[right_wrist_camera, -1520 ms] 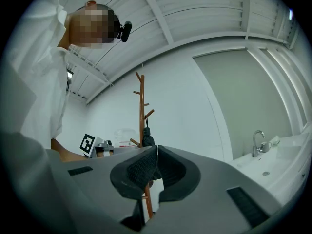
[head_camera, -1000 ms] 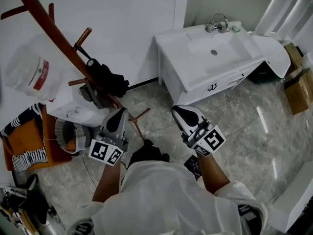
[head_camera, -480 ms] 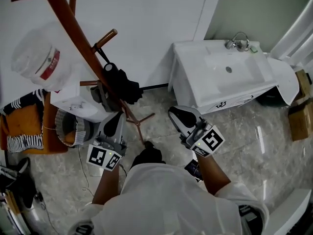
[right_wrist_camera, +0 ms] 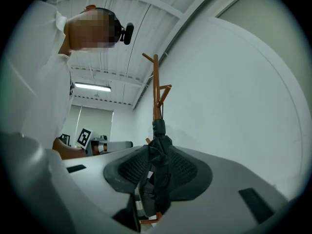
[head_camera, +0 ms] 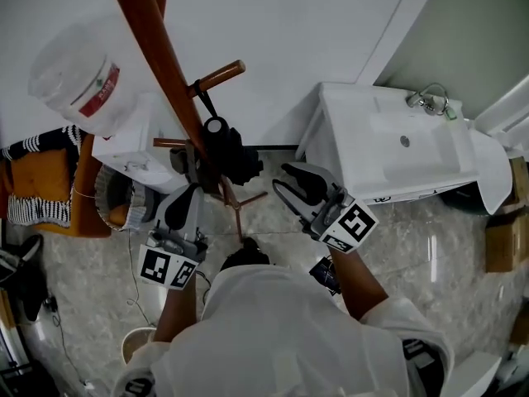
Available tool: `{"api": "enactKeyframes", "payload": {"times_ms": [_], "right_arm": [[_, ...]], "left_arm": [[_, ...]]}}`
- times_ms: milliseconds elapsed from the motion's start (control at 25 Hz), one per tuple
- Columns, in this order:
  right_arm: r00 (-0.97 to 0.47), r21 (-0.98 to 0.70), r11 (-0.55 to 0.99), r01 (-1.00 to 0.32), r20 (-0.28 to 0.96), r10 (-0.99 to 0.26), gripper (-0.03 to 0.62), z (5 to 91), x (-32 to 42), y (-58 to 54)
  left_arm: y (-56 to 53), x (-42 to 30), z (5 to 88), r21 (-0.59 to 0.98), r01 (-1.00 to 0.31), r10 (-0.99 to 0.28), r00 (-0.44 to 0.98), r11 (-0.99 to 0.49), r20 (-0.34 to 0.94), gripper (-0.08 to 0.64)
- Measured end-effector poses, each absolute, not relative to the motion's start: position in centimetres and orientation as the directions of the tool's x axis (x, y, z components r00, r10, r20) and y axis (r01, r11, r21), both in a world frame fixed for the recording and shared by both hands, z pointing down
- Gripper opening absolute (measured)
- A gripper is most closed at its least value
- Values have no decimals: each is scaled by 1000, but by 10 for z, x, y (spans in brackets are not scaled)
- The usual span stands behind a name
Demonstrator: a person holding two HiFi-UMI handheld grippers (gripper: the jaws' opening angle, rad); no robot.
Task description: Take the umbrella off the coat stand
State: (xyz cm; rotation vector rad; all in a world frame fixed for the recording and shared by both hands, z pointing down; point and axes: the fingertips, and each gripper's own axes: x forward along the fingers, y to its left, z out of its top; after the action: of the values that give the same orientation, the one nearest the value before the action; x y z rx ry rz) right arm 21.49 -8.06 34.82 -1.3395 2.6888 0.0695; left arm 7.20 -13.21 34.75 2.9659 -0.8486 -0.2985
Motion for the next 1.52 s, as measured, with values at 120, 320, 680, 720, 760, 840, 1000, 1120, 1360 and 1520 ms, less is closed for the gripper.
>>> {"api": "enactKeyframes", "payload": {"times_ms": [120, 320, 680, 720, 760, 840, 1000, 1120, 1360, 1520], "right_arm": [[-634, -2, 639, -769, -125, -763, 138, 349, 207, -99], [-684, 9, 688, -726, -109, -721, 189, 350, 195, -122], [-775, -8, 777, -629, -59, -629, 261, 353, 178, -151], [-789, -16, 791, -612, -54, -612, 269, 354, 177, -155], [-805, -26, 806, -591, -48, -592, 278, 355, 175, -158], [-833, -36, 834, -551, -33, -552, 293, 358, 170, -165], [-882, -40, 881, -471, 0, -472, 310, 364, 163, -172], [-920, -53, 918, -392, 40, -391, 318, 369, 154, -173], [-956, -66, 956, -286, 97, -279, 318, 378, 139, -176], [-962, -59, 965, -257, 111, -250, 316, 382, 135, -179]], "left_arm": [[-142, 65, 347, 88, -539, -545, 819, -838, -180, 15], [-155, 53, 352, 100, -573, -581, 793, -813, -184, 15], [-169, 31, 356, 127, -654, -665, 719, -746, -201, 15], [-171, 30, 356, 128, -667, -678, 707, -734, -202, 15], [-172, 29, 357, 129, -680, -691, 694, -722, -203, 15], [-174, 28, 357, 130, -706, -715, 669, -697, -202, 15], [-173, 32, 360, 139, -752, -762, 618, -645, -195, 15], [-169, 34, 362, 149, -782, -794, 577, -605, -192, 15], [-160, 37, 366, 160, -820, -833, 520, -549, -190, 15], [-156, 35, 368, 162, -844, -856, 484, -512, -183, 15]]}}
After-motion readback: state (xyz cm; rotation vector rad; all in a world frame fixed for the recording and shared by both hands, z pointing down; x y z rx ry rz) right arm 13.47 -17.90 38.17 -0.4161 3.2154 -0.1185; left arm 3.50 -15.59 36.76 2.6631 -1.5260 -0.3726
